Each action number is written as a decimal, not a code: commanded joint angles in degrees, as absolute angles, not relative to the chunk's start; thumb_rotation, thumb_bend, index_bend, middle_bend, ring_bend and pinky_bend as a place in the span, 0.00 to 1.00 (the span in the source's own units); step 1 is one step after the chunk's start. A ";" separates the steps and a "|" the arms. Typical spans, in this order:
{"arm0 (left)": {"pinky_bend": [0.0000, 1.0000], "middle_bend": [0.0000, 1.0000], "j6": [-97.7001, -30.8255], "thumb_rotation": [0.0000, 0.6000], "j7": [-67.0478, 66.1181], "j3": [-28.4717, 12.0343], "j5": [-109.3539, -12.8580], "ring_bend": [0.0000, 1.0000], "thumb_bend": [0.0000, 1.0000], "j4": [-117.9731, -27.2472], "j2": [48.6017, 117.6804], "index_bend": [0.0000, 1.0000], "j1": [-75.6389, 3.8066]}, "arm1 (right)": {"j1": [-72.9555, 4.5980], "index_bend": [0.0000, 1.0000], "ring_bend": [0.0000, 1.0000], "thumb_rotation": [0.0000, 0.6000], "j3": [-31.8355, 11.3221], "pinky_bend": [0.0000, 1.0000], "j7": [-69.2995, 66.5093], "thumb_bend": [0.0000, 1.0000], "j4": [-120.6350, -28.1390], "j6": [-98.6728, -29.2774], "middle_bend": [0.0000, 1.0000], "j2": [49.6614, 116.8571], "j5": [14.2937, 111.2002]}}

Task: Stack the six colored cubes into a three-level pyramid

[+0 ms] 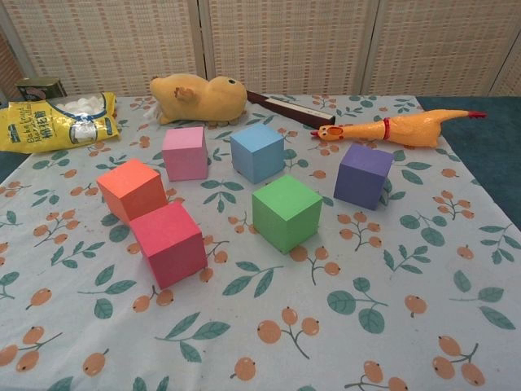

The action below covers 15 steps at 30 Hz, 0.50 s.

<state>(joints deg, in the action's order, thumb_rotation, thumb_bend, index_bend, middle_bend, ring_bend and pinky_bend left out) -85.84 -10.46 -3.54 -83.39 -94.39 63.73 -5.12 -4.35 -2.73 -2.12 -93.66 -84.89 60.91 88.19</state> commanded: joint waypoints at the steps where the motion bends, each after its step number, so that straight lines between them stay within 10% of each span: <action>1: 0.02 0.11 -85.71 1.00 -10.60 -3.59 -83.26 0.04 0.33 -94.37 63.78 0.14 -5.21 | -4.47 0.00 0.00 1.00 -2.70 0.00 -2.26 0.00 -93.51 -84.66 0.06 60.98 88.19; 15: 0.02 0.12 -86.19 1.00 -11.59 -3.63 -83.97 0.05 0.33 -95.17 63.58 0.14 -5.33 | -6.91 0.00 0.00 1.00 -1.54 0.00 -6.23 0.00 -92.45 -82.24 0.06 60.54 92.38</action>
<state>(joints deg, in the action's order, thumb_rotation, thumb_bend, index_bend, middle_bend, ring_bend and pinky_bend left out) -86.20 -11.57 -3.62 -83.95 -95.15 63.59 -5.32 -6.20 -1.90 -5.33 -92.61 -83.01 60.74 91.43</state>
